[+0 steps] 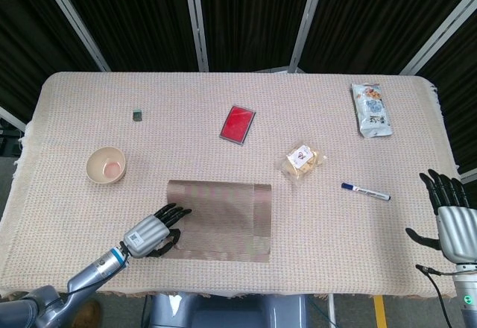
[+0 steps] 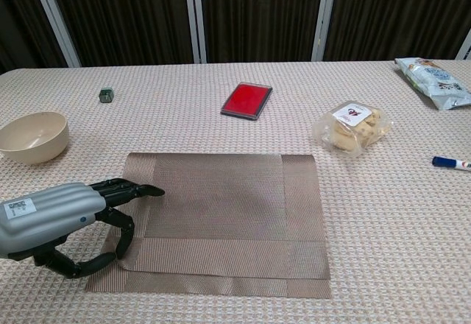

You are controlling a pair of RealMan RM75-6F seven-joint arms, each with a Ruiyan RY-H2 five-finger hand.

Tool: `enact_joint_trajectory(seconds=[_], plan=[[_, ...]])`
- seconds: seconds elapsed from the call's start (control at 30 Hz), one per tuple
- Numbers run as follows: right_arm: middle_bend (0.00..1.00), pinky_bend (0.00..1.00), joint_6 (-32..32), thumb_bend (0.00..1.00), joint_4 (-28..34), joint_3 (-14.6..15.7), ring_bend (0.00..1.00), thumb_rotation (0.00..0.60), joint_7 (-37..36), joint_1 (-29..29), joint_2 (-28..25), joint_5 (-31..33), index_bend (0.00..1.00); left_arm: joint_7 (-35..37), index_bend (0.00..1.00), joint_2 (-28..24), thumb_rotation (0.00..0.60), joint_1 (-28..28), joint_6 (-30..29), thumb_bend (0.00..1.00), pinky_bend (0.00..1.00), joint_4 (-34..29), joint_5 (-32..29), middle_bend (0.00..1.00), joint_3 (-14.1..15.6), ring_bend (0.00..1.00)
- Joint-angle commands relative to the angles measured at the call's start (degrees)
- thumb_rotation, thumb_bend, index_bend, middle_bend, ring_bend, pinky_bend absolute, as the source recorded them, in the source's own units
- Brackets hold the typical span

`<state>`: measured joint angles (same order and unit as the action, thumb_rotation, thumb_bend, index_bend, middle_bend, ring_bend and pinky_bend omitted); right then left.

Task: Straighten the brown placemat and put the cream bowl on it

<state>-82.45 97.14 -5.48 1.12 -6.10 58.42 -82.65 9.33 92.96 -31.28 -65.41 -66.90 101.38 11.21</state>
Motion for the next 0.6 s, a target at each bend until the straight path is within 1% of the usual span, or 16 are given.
enact_joint_trajectory(seconds=[0.03, 0.23, 0.33, 0.47, 0.53, 0.6], plan=[[0.0, 0.0, 0.03, 0.0, -0.07, -0.01, 0.0, 0.6, -0.09, -0.02, 0.0, 0.01, 0.02, 0.18, 0.61, 0.31, 0.6, 0.03, -0.06, 0.46, 0.0, 0.23, -0.09, 0.0, -0.14, 0.0], [0.0, 0.0, 0.14, 0.0, -0.11, 0.01, 0.0, 0.6, -0.3, -0.06, -0.06, -0.02, 0.02, 0.36, 0.63, 0.49, 0.6, -0.23, -0.82, 0.46, 0.0, -0.59, -0.26, 0.0, -1.06, 0.0], [0.0, 0.0, 0.18, 0.0, -0.18, -0.06, 0.0, 0.6, -0.49, -0.08, -0.11, 0.08, 0.02, 0.25, 0.64, -0.06, 0.6, -0.61, -1.86, 0.47, 0.0, -2.49, -0.39, 0.0, -2.23, 0.0], [0.0, 0.0, 0.34, 0.0, -0.34, -0.11, 0.0, 0.6, -0.89, -0.1, -0.17, 0.28, 0.02, -0.42, 0.65, -1.52, 0.6, -1.69, -2.43, 0.47, 0.0, -6.68, -2.54, 0.0, -5.85, 0.0], [0.0, 0.0, 0.37, 0.0, -0.39, -0.12, 0.0, 0.6, -0.93, -0.12, -0.15, 0.31, 0.02, -2.23, 0.65, -2.44, 0.6, -2.68, -1.12, 0.47, 0.0, -9.26, -5.09, 0.0, -8.61, 0.0], [0.0, 0.0, 0.54, 0.0, -0.42, -0.14, 0.0, 0.6, -0.84, -0.21, -0.06, 0.43, 0.02, -4.29, 0.65, -3.2, 0.6, -4.46, 2.01, 0.47, 0.0, -12.07, -9.23, 0.0, -12.33, 0.0]])
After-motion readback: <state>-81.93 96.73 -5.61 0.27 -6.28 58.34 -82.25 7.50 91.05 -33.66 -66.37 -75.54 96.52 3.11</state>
